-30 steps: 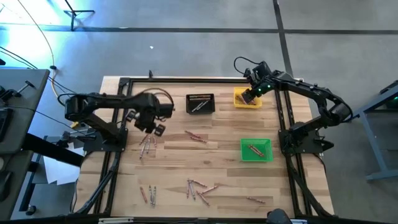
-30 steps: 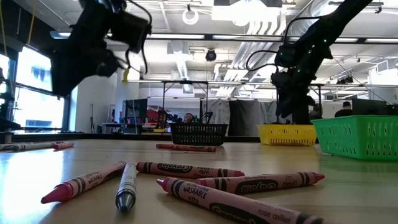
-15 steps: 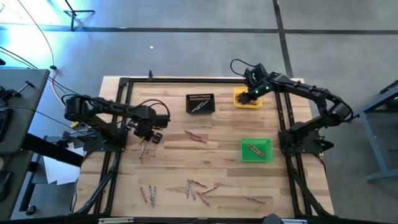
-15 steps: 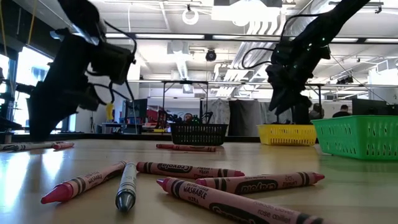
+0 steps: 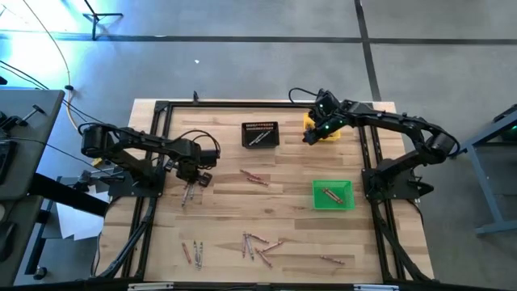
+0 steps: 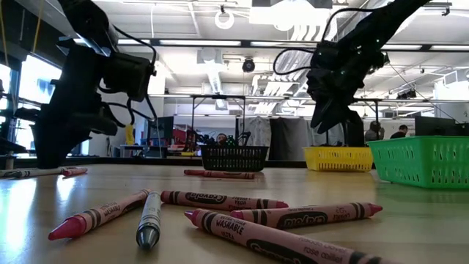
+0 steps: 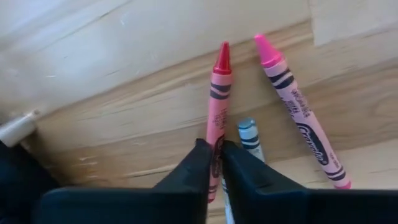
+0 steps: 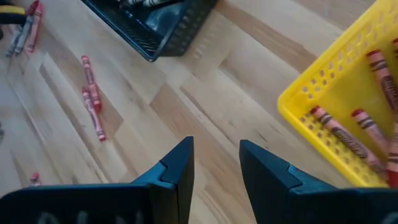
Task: Sort crayons
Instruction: Put the red crayon into the yellow basket
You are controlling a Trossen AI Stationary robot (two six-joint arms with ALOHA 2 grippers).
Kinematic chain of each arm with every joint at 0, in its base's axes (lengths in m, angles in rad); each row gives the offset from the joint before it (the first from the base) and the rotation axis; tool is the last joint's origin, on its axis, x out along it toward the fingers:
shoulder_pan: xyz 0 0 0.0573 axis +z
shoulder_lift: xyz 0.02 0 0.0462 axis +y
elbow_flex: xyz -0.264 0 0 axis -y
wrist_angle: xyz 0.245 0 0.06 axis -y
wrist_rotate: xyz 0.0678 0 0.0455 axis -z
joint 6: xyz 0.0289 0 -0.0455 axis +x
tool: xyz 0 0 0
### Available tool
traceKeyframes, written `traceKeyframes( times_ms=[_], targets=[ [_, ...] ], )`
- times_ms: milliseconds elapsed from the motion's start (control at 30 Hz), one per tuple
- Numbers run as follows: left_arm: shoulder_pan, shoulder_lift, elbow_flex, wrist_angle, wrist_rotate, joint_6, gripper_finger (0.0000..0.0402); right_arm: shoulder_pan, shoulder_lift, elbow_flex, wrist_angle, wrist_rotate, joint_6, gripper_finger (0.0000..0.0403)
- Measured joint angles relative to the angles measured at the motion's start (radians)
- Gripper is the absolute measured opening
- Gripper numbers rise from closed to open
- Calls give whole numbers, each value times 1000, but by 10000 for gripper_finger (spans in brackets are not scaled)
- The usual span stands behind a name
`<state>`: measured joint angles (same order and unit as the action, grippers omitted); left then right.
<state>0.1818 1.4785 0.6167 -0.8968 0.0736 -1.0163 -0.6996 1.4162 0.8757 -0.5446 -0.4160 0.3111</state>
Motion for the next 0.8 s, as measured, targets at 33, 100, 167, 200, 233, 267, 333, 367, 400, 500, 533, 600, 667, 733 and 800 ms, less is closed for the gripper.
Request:
traceKeyframes(
  times_ms=[33, 100, 167, 200, 233, 267, 333, 367, 400, 500, 533, 600, 667, 733, 800],
  targets=[
    [0, 0, 0, -3, 0, -6, 15, 4, 0, 0, 7, 0, 4, 114],
    [1, 0, 0, -5, 2, -34, 7, 10, 0, 0, 23, 1, 3, 114],
    [1, 0, 0, -5, 5, -56, 9, 9, 0, 0, 44, 0, 3, 114],
    [1, 0, 0, -6, 6, -67, 8, 9, 0, 4, 48, 0, 3, 114],
    [1, -3, 1, -9, 5, -76, 5, 7, 0, 13, 46, 0, 0, 114],
    [3, -6, 5, -16, 3, -84, 3, 4, 0, 26, 46, 0, -8, 114],
    [12, -16, 19, -25, 0, -101, 2, -4, 0, 61, 46, -2, -31, 114],
    [19, -28, 21, -27, -5, -107, 3, -8, 0, 82, 40, -3, -48, 114],
    [27, -38, 28, -32, -46, -111, 2, -14, 0, 105, 37, -2, -67, 114],
    [62, -76, 72, -16, -133, -148, 1, -27, 0, 181, 39, -2, -133, 114],
    [76, -89, 86, -17, -151, -156, 1, -33, 0, 208, 38, -3, -153, 114],
    [105, -116, 122, -18, -202, -159, 1, -43, 0, 261, 40, -2, -186, 114],
    [130, -141, 170, 11, -271, -159, 1, -54, 0, 309, 42, 0, -213, 114],
    [149, -163, 215, 61, -335, -140, 1, -68, 0, 352, 42, 3, -223, 114],
    [166, -177, 257, 187, -388, -93, 1, -79, 0, 386, 43, 4, -223, 114]
  ],
)
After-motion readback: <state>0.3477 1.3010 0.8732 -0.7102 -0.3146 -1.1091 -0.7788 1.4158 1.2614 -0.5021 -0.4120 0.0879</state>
